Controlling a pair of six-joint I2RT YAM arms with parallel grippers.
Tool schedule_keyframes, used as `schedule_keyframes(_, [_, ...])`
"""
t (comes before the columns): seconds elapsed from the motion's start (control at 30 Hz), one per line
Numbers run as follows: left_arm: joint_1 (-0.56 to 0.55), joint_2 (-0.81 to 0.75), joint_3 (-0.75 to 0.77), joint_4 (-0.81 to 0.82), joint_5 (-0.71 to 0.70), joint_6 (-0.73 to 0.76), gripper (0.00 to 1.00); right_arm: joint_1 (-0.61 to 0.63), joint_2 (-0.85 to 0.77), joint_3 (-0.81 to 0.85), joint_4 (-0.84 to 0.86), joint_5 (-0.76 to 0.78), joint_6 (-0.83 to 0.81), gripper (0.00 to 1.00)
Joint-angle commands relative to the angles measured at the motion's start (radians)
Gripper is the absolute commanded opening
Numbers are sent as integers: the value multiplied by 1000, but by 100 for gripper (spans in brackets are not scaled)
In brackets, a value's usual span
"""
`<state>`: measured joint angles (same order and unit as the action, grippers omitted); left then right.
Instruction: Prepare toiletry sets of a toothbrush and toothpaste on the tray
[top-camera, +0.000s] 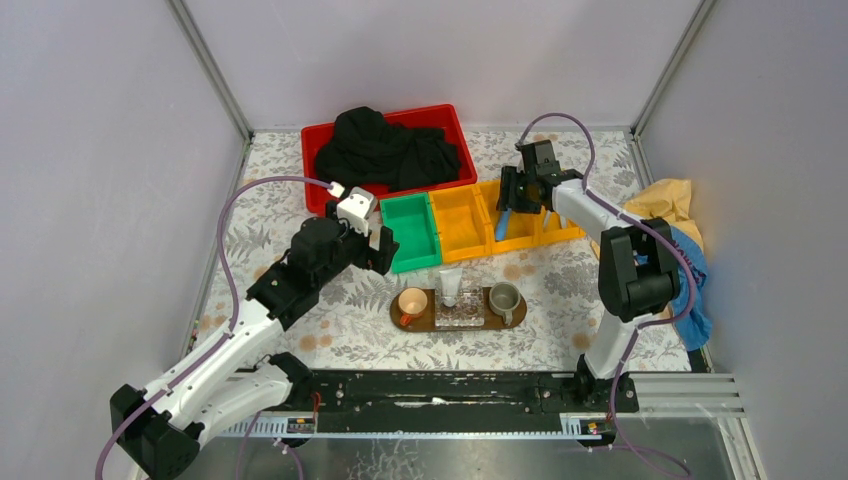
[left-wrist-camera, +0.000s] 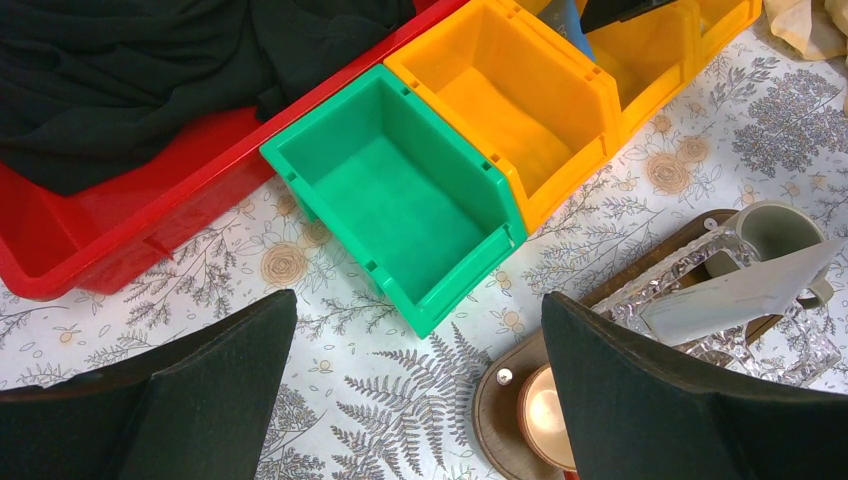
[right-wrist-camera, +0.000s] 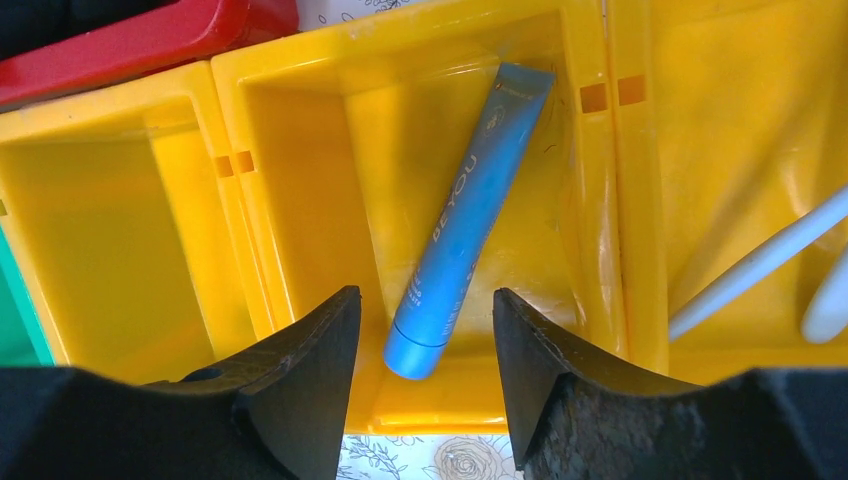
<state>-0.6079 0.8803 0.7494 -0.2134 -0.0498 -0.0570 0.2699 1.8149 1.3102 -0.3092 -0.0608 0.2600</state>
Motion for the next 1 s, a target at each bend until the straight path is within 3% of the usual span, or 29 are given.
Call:
schedule_keyframes(0.0, [7,-12,-2,42,-10,16,100,9,-3,31,26,26,33,59])
schedule_keyframes(0.67, [13,-1,-1,42,3,14,100,8,111,64,19,73,67,57])
schedule_keyframes(0.97, [15,5,-1,42,10,14,100,8,183,105,-6,55,62,46])
